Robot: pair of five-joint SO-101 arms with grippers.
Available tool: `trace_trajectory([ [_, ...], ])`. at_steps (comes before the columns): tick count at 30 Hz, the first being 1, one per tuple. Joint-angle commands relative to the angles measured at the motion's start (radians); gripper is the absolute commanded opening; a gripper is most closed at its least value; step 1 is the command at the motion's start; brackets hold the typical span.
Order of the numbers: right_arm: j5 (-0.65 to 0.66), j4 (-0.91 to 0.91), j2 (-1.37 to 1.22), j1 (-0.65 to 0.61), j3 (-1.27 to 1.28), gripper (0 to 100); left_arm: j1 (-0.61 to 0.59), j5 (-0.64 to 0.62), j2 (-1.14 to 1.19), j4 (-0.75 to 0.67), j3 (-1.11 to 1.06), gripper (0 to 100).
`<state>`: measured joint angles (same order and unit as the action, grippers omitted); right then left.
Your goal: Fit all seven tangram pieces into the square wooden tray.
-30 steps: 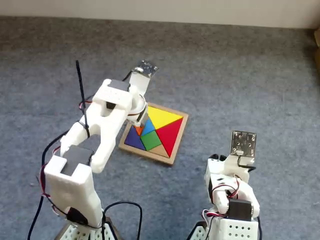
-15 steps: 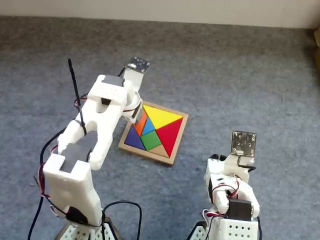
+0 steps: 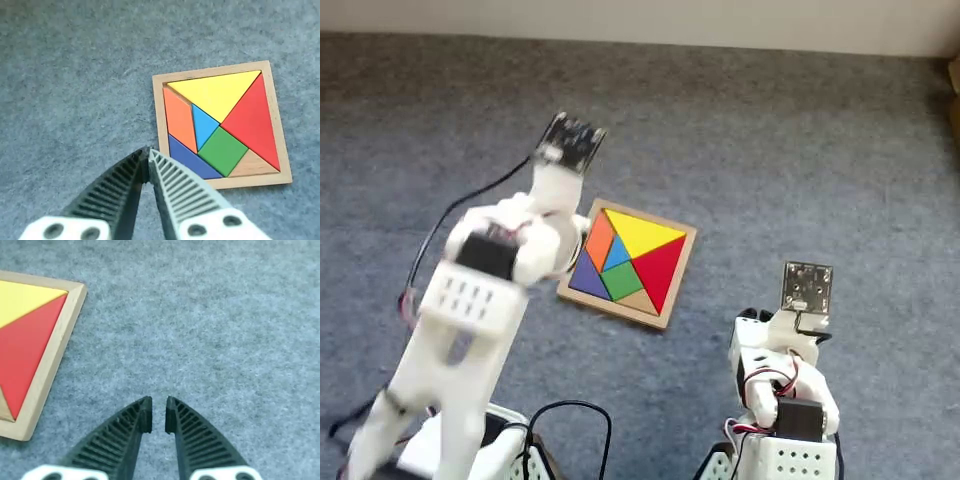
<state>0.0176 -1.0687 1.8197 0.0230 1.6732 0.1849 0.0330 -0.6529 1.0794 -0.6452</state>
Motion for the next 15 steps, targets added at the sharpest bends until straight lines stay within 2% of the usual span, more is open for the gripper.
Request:
trace_trajectory([
  [1,0.011,-0.036,0.015,0.007,0.091,6.6,-0.088,-0.009,-0.24,-0.112,-0.202,0],
  [3,0.011,-0.058,0.016,0.005,0.091,6.0,-0.131,-0.009,-0.305,-0.149,-0.286,0],
  [6,0.011,-0.051,0.016,0.005,0.091,0.0,-0.191,-0.008,-0.384,-0.178,-0.387,0],
  [15,0.011,-0.061,0.016,0.005,0.091,0.5,-0.298,-0.006,-0.607,-0.181,-0.654,0],
])
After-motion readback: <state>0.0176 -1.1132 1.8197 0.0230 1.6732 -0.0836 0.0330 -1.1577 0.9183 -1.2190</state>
